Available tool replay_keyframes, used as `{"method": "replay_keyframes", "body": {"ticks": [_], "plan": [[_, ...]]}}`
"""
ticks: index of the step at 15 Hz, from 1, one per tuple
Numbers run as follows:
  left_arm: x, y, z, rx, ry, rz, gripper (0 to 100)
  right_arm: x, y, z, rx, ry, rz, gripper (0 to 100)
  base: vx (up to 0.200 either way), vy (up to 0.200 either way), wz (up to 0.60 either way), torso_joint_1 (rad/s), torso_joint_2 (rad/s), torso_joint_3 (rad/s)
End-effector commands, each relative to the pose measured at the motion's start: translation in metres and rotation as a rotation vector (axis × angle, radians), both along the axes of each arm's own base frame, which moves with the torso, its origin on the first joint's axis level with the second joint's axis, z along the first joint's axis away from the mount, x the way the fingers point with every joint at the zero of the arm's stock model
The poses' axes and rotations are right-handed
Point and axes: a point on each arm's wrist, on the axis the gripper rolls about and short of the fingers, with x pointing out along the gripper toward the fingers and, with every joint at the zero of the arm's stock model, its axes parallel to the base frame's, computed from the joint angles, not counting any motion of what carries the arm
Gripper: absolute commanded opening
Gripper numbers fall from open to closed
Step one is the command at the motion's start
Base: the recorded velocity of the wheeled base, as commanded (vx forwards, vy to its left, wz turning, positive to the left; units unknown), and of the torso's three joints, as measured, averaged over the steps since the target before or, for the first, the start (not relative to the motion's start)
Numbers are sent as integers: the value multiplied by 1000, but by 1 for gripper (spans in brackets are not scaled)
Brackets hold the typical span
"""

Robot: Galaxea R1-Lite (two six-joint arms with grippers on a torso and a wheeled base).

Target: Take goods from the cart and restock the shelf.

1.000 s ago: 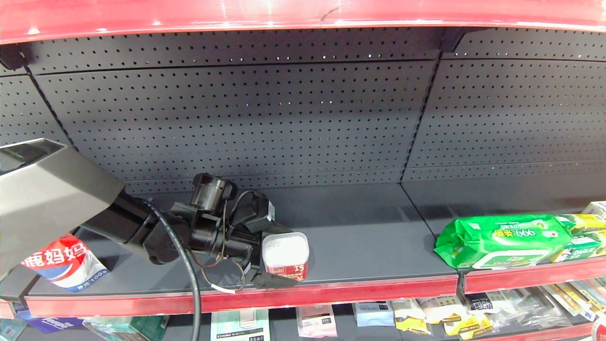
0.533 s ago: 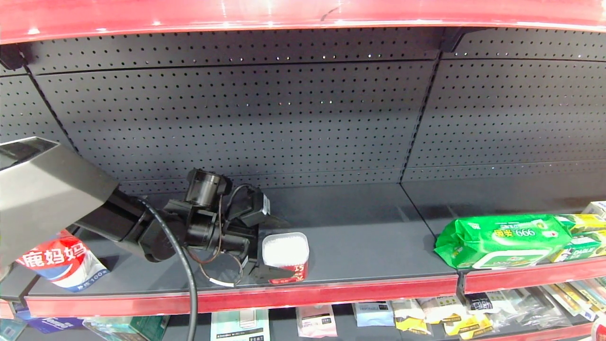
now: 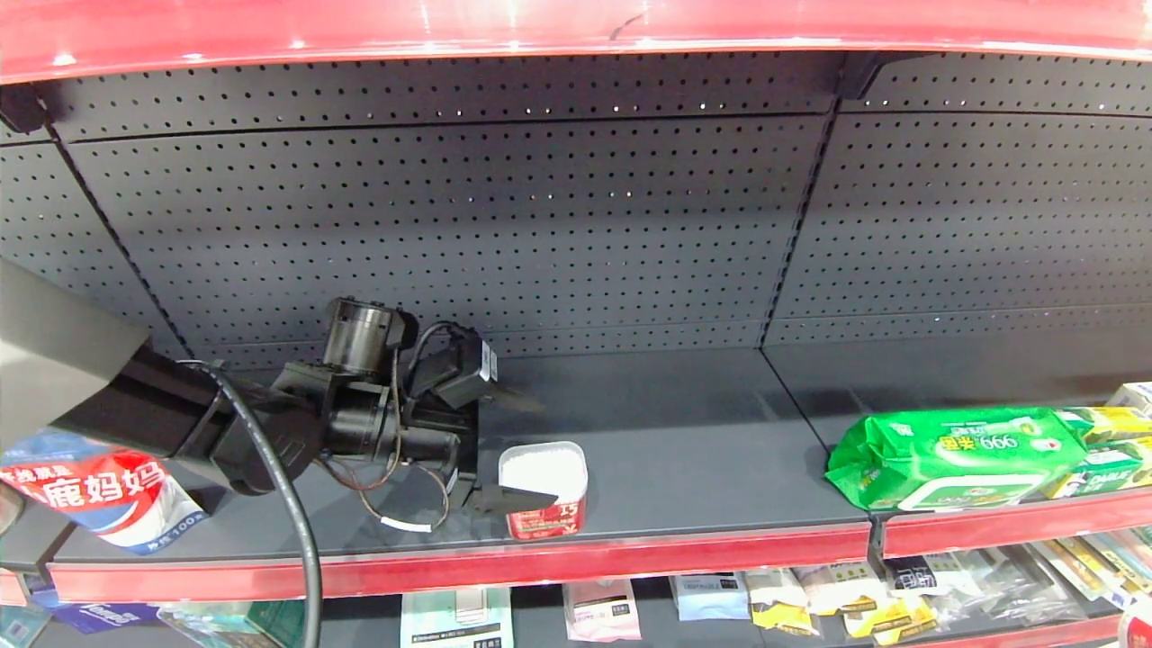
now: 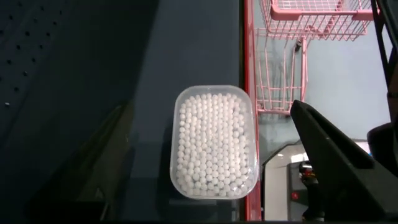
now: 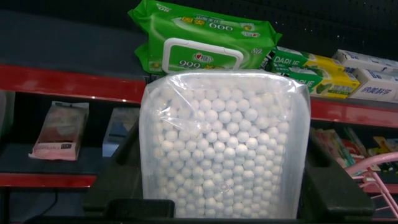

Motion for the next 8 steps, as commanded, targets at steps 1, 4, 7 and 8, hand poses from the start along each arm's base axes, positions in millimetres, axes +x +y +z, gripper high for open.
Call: {"method": "replay_keyframes", "body": {"ticks": [1,4,7,8], "plan": [[1,3,12,-23,-57,21,100,1,0,0,-1,10,2,0,0,0,0,0,0,0],[16,16,18,-58,-123,208,100,1,0,0,-1,8,2,0,0,0,0,0,0,0],[17,10,24,-200,-158,601,100,1,0,0,-1,8,2,0,0,0,0,0,0,0],[16,10,24,-209,-157,625,100,1,0,0,-1,8,2,0,0,0,0,0,0,0]]}}
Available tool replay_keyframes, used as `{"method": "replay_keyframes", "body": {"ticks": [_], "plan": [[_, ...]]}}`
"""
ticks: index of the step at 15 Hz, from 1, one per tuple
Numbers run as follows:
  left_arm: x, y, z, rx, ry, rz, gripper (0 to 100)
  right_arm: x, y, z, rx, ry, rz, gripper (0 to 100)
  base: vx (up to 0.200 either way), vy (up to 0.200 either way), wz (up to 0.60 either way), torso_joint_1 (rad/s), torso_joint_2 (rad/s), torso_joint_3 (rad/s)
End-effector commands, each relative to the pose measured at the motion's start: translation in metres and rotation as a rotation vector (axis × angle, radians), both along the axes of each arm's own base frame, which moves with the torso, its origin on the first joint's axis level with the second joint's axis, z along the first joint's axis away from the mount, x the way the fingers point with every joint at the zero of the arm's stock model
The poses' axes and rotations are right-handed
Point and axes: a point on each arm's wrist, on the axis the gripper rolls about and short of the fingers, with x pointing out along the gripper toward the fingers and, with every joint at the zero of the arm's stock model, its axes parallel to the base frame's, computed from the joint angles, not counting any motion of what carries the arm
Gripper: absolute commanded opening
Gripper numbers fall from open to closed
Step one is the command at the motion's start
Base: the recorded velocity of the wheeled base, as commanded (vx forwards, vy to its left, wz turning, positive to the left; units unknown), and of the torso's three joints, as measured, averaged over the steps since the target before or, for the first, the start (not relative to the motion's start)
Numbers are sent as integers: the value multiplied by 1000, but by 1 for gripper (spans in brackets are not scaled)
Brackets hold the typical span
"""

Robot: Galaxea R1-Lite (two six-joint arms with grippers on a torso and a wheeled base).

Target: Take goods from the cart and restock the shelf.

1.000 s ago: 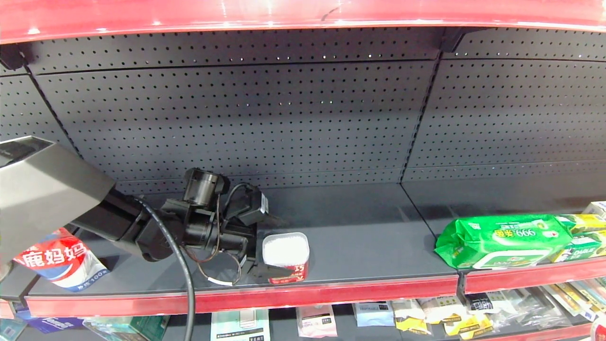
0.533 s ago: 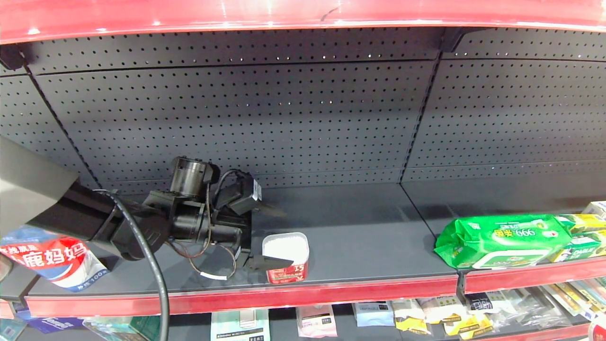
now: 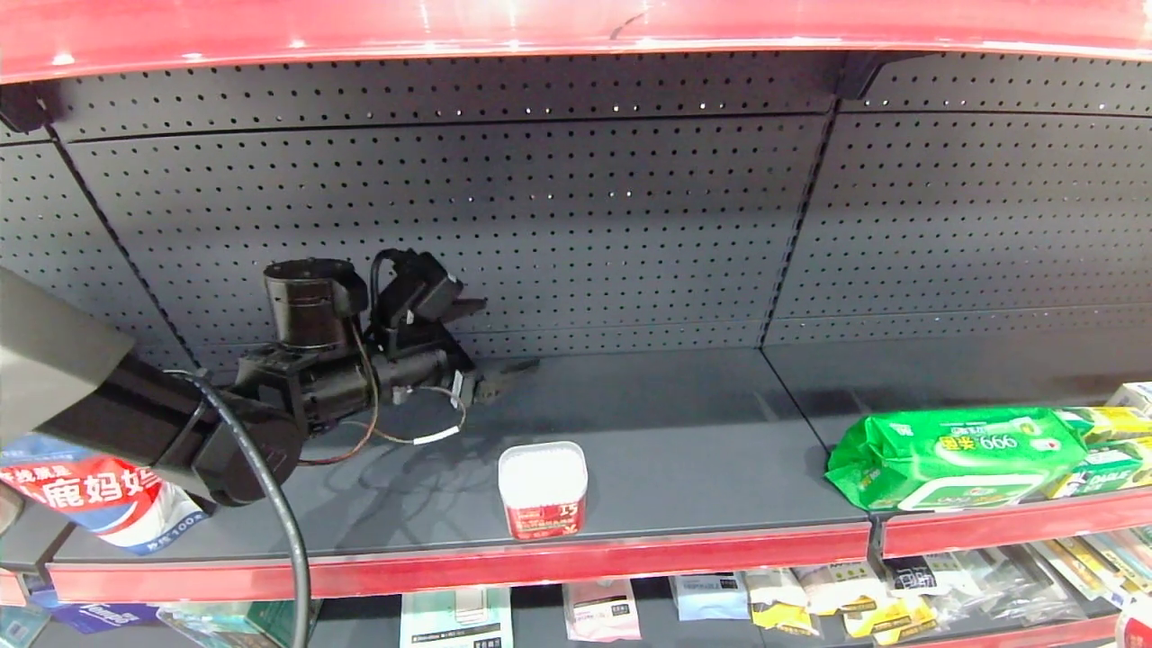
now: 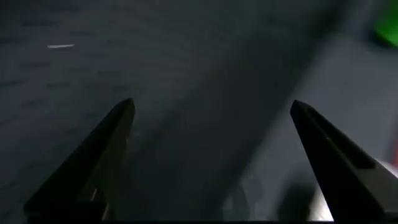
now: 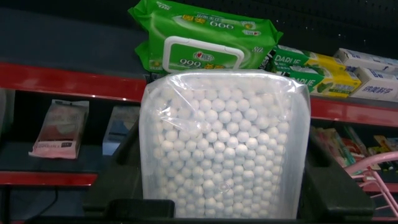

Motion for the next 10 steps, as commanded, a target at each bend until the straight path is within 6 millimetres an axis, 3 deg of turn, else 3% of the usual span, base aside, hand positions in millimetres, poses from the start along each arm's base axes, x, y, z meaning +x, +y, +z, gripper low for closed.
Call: {"method": "replay_keyframes", "body": {"ticks": [1,3,6,9,10], "plan": [[-14,-6,-7,-174,20,281,100,0,0,0,0,-3,0,0,0,0,0,0,0,0],[-30,3,5,-259,-16,396,100,-1,0,0,1,-9,0,0,0,0,0,0,0,0],[-83,26,16,-272,-4,424,100,-1,0,0,1,-10,0,0,0,0,0,0,0,0],[-147,52,15,-266,15,427,100,-1,0,0,3,-10,-2,0,0,0,0,0,0,0],[-177,64,8,-258,27,428,100,-1,0,0,2,-7,-2,0,0,0,0,0,0,0]]}}
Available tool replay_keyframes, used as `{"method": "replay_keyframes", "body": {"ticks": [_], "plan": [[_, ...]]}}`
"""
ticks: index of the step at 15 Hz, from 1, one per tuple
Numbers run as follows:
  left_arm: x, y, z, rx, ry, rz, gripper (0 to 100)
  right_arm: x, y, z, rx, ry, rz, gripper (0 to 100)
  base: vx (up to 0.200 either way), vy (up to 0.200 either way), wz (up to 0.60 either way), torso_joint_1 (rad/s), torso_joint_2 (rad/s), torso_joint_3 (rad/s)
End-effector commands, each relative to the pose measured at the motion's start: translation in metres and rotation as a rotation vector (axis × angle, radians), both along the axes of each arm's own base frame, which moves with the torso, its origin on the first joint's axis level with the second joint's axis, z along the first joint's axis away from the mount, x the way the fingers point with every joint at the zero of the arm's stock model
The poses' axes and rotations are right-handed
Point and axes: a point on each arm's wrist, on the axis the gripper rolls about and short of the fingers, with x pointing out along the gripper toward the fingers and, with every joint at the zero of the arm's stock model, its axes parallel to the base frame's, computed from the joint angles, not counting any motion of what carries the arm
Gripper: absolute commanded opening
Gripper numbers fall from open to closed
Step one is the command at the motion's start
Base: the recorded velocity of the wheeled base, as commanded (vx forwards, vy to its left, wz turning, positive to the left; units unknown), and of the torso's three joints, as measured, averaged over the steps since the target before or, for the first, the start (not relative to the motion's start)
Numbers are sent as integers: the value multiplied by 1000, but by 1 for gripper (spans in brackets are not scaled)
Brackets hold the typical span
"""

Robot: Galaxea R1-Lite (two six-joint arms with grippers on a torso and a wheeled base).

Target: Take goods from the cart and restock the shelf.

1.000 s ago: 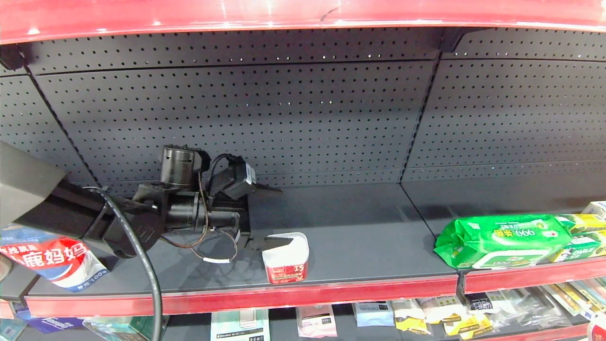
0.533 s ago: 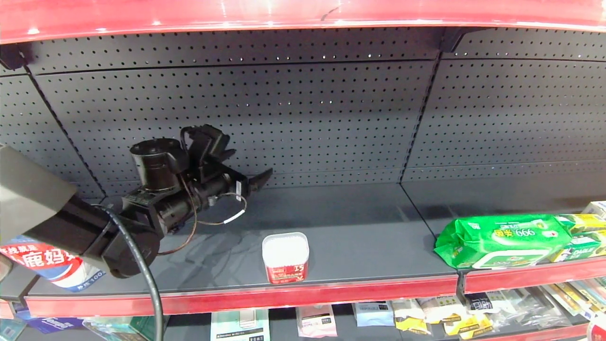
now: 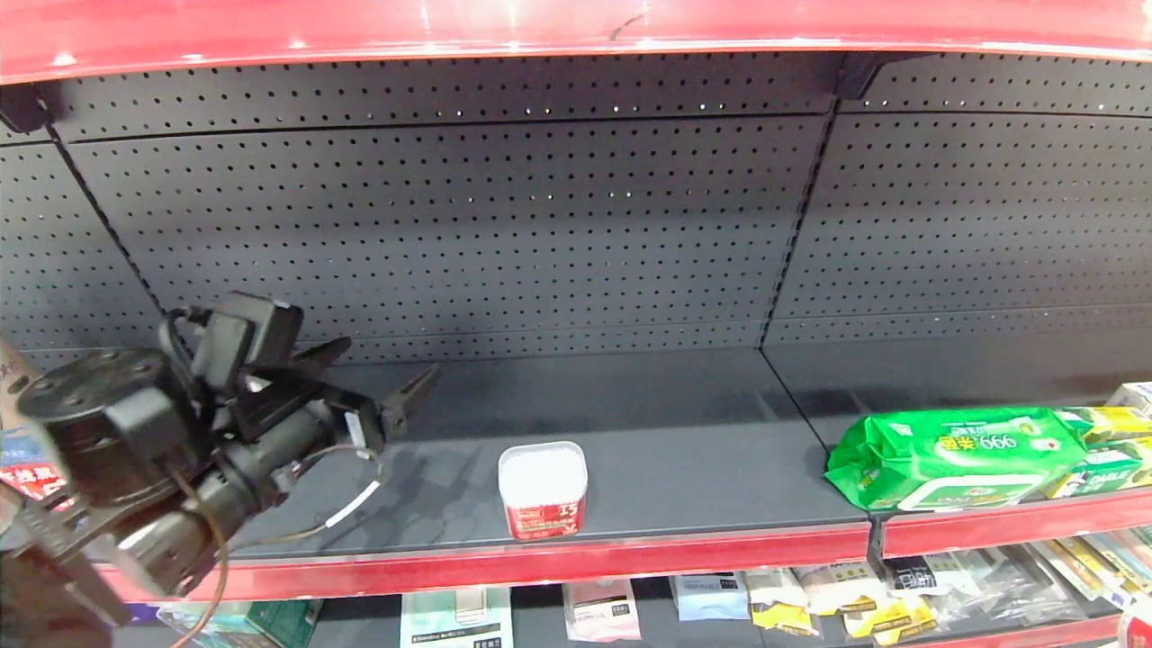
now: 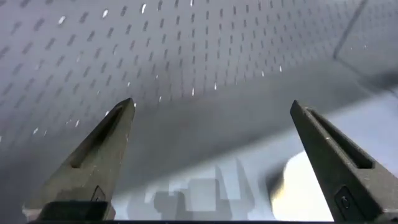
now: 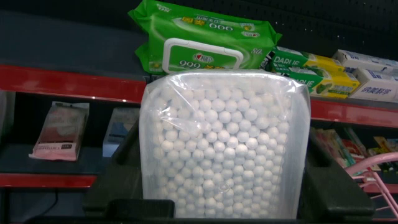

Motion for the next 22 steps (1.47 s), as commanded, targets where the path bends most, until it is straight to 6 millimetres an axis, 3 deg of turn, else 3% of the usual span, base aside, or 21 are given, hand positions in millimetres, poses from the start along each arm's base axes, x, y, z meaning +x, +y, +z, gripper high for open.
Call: {"method": "replay_keyframes", "body": {"ticks": [1,3,6,7,9,14,19,22], "plan": [[-70,28,1,-14,-30,0,100,0,0,0,0,3,0,0,0,0,0,0,0,0],[-110,44,8,-28,-62,-3,100,0,0,0,0,1,-11,0,0,0,0,0,0,0],[-151,60,30,-16,-24,-3,100,0,0,0,5,-4,-36,0,0,0,0,0,0,0],[-157,62,34,-14,-15,-3,100,0,0,0,5,-4,-36,0,0,0,0,0,0,0],[-205,82,36,11,86,-9,100,-1,0,0,4,-5,-31,0,0,0,0,0,0,0],[-234,95,7,-28,-24,88,100,-3,0,0,16,-35,-33,0,0,0,0,0,0,0],[-238,87,-18,-21,88,580,100,-4,0,0,14,-39,-34,0,0,0,0,0,0,0],[-235,85,-51,-40,47,572,100,-4,0,0,12,-39,-36,0,0,0,0,0,0,0]]}}
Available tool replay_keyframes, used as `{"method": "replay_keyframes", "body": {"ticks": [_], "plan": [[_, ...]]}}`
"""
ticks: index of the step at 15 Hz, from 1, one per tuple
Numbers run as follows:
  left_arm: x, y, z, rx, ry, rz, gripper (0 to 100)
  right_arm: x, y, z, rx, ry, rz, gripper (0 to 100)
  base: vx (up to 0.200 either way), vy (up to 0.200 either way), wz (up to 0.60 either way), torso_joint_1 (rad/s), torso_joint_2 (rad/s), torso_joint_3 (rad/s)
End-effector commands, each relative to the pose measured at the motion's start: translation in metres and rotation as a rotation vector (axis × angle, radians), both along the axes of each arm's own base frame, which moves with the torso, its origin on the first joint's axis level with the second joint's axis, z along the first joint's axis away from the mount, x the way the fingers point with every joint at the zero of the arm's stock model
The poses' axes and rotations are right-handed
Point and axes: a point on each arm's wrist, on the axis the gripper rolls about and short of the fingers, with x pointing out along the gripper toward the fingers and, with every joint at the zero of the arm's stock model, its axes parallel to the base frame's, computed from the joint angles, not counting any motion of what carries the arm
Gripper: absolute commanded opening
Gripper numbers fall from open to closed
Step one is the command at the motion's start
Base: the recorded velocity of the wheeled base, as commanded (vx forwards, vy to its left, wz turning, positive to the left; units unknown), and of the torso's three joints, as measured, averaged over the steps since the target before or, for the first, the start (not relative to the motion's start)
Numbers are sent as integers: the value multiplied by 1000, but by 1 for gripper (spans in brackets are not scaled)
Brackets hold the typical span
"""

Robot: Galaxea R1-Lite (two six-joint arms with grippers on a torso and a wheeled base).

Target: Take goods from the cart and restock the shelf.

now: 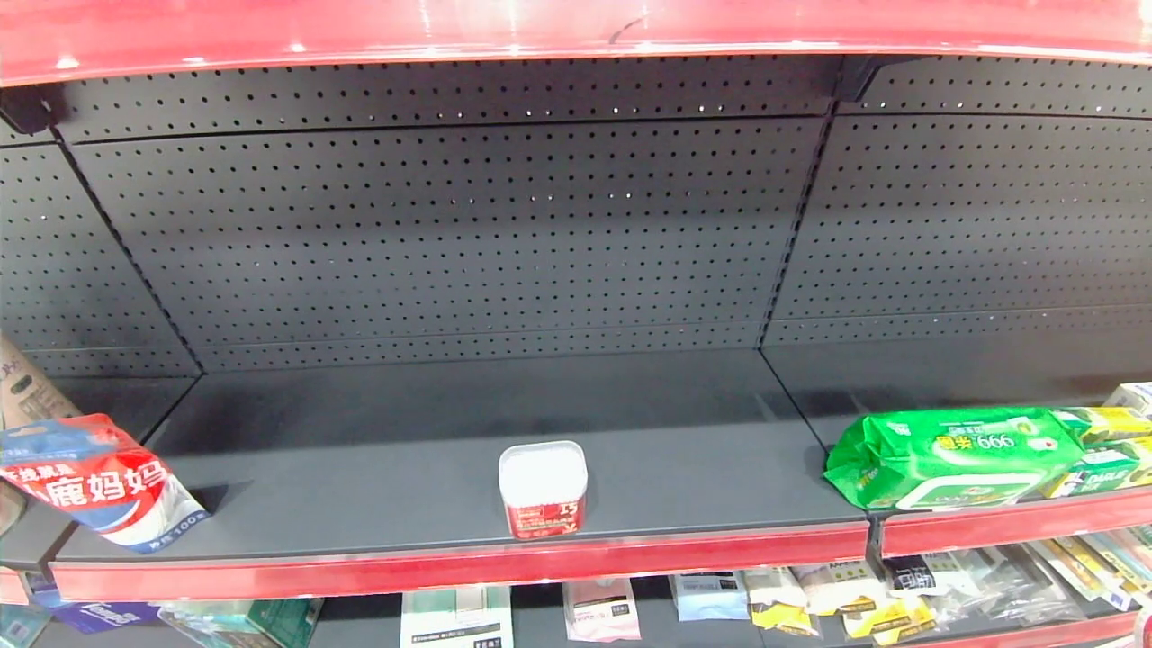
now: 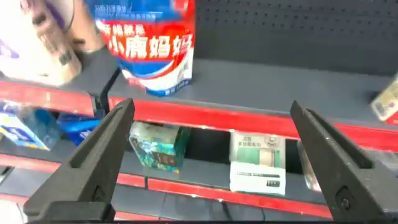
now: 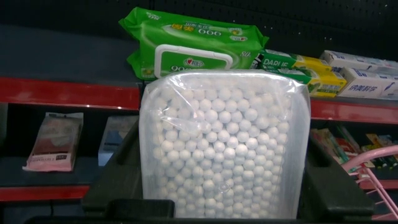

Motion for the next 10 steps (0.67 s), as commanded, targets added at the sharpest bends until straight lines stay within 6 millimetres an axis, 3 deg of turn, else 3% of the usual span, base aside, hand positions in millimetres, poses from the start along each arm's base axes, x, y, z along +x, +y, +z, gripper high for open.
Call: {"method": "replay_keyframes", "body": {"ticks": [1,8,10], "plan": [[6,-2,-27,6,-97,-44,100,0,0,0,1,-1,0,0,0,0,0,0,0,0],[6,-8,-26,26,-103,-308,100,0,0,0,23,-2,13,0,0,0,0,0,0,0],[6,-8,-28,22,-88,-313,100,0,0,-1,33,-3,11,0,0,0,0,0,0,0]]}}
